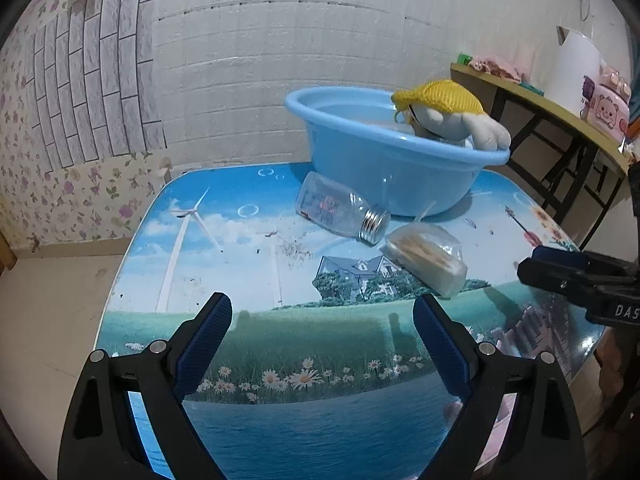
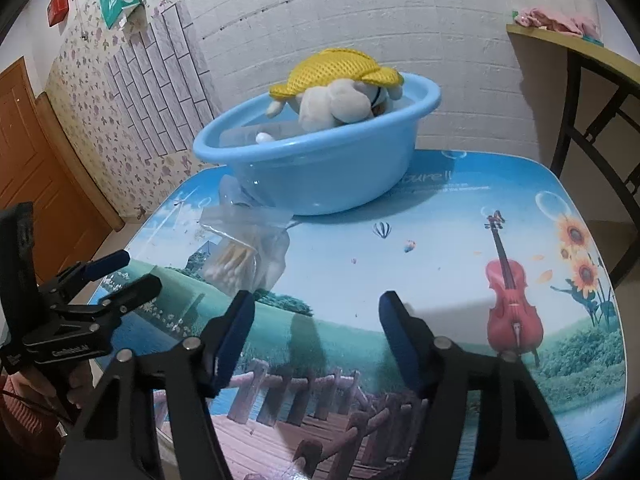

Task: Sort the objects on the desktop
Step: 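Withdraw both grippers from the basin back over the table, then grasp the glass bottle with the left gripper while the right grasps the cotton swab bag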

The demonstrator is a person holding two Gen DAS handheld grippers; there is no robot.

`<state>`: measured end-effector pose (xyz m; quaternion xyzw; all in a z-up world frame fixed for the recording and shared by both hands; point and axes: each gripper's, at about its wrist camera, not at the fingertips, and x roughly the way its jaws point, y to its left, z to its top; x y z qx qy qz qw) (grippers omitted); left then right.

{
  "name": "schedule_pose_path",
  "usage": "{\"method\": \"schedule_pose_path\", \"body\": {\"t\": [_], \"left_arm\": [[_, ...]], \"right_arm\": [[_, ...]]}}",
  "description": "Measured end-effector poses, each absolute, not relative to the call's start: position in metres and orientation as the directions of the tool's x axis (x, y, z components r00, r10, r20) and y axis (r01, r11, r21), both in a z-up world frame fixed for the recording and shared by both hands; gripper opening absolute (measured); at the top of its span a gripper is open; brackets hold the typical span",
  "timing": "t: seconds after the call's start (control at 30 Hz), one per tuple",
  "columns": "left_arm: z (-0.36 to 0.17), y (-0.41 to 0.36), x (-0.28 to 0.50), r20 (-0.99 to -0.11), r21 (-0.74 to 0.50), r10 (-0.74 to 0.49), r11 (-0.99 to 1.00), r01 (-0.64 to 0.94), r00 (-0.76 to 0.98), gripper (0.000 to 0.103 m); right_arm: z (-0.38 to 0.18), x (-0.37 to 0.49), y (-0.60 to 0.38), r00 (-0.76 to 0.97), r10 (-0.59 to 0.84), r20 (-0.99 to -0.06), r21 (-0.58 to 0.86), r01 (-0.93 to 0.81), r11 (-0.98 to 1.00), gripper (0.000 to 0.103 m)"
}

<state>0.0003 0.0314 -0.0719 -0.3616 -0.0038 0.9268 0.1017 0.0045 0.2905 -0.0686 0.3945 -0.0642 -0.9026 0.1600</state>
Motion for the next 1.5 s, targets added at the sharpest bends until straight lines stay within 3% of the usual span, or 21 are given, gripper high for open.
{"method": "schedule_pose_path", "body": {"t": [0.97,1.0,1.03,1.07,1.17,1.5], "left_arm": [[-0.073,0.017,-0.010,-0.674,-0.107,0.215,-0.975,-0.195,-0.707,0.092],[-0.072,0.018,-0.012,-0.675,-0.104,0.216,-0.975,-0.199,-0.706,0.092],[-0.071,0.019,-0.013,-0.675,-0.096,0.214,-0.974,-0.204,-0.706,0.092],[-0.070,0.021,-0.015,-0.675,-0.086,0.210,-0.974,-0.207,-0.708,0.092],[-0.066,0.023,-0.025,-0.674,-0.079,0.209,-0.974,-0.213,-0.708,0.095],[-0.075,0.043,-0.068,-0.737,-0.041,0.225,-0.956,-0.290,-0.637,0.098]], "right_arm": [[-0.078,-0.027,0.225,-0.565,-0.391,-0.727,0.218,0.350,-0.911,0.064],[-0.079,-0.030,0.223,-0.561,-0.389,-0.731,0.218,0.348,-0.912,0.063],[-0.081,-0.033,0.221,-0.555,-0.390,-0.735,0.218,0.351,-0.911,0.054],[-0.083,-0.036,0.219,-0.540,-0.399,-0.741,0.220,0.367,-0.904,0.038],[-0.085,-0.038,0.219,-0.535,-0.407,-0.740,0.212,0.388,-0.897,0.024],[-0.084,-0.033,0.284,-0.560,-0.358,-0.747,0.236,0.280,-0.931,0.022]]}}
